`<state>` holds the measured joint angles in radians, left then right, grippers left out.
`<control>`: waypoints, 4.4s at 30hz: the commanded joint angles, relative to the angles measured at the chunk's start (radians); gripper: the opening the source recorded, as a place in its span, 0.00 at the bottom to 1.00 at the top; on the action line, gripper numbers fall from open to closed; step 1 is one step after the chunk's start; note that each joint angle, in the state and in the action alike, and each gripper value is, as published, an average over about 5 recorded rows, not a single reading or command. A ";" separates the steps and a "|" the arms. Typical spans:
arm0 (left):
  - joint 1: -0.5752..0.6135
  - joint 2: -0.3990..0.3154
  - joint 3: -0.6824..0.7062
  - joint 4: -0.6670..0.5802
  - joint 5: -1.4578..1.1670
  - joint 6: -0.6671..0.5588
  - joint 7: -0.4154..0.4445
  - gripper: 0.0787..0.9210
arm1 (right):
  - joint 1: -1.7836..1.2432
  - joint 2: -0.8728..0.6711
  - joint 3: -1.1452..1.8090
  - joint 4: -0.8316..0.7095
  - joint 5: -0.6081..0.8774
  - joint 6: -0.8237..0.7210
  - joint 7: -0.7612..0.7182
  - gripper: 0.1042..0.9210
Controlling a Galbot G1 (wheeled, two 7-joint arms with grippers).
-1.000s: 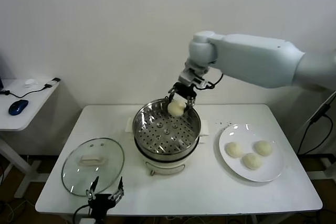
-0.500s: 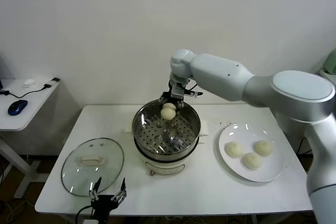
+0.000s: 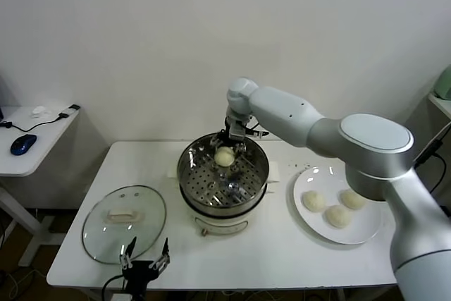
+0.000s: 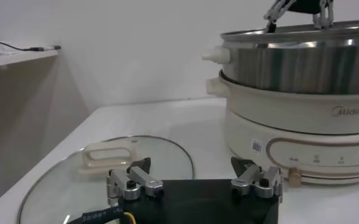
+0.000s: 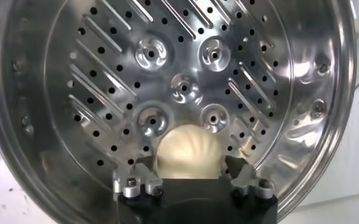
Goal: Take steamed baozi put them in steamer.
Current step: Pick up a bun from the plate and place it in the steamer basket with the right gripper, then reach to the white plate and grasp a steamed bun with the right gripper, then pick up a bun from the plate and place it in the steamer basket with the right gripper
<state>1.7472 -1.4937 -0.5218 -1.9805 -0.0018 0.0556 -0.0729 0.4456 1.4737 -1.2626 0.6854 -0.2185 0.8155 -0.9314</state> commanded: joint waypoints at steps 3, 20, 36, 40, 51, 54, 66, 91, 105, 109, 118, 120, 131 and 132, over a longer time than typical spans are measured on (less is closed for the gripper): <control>0.003 0.000 0.000 -0.011 0.001 0.005 -0.002 0.88 | 0.144 -0.071 -0.088 0.118 0.262 -0.036 -0.047 0.88; 0.000 -0.002 0.029 -0.007 0.015 0.002 0.002 0.88 | 0.672 -0.752 -0.830 0.687 0.852 -0.877 -0.058 0.88; 0.002 -0.008 0.036 0.008 0.019 0.001 0.001 0.88 | 0.045 -0.850 -0.393 0.647 0.784 -1.142 0.125 0.88; 0.001 -0.008 0.034 0.012 0.018 0.001 0.000 0.88 | -0.060 -0.778 -0.285 0.545 0.734 -1.135 0.127 0.88; 0.000 -0.004 0.027 0.021 0.010 -0.004 -0.004 0.88 | -0.156 -0.660 -0.213 0.409 0.690 -1.112 0.132 0.88; -0.001 -0.004 0.027 0.022 0.010 -0.005 -0.005 0.88 | -0.164 -0.647 -0.203 0.383 0.680 -1.101 0.126 0.88; 0.006 -0.008 0.027 0.015 0.013 -0.006 -0.008 0.88 | -0.109 -0.669 -0.182 0.408 0.688 -1.046 0.093 0.70; 0.013 0.005 0.078 -0.024 0.029 -0.012 -0.007 0.88 | 0.681 -0.315 -0.451 0.846 1.408 -1.209 0.154 0.70; 0.012 0.011 0.092 -0.018 0.037 -0.016 -0.009 0.88 | 0.276 -0.094 -0.396 0.598 1.281 -1.313 0.326 0.70; 0.008 0.013 0.093 -0.012 0.037 -0.019 -0.010 0.88 | 0.210 -0.068 -0.383 0.522 1.252 -1.307 0.334 0.70; 0.000 0.021 0.095 -0.003 0.038 -0.021 -0.009 0.88 | 0.139 -0.016 -0.343 0.426 1.238 -1.293 0.332 0.70; -0.001 0.021 0.097 -0.003 0.037 -0.020 -0.009 0.88 | 0.134 -0.008 -0.345 0.415 1.235 -1.291 0.330 0.70; 0.003 0.017 0.098 -0.010 0.037 -0.022 -0.011 0.88 | 0.196 -0.062 -0.325 0.459 1.216 -1.209 0.265 0.87; 0.004 0.016 0.099 -0.011 0.038 -0.022 -0.012 0.88 | 0.227 -0.085 -0.334 0.478 1.210 -1.190 0.236 0.88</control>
<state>1.7508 -1.4757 -0.4236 -1.9909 0.0354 0.0338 -0.0842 0.6441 1.4068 -1.6039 1.1587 0.9993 -0.4190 -0.6507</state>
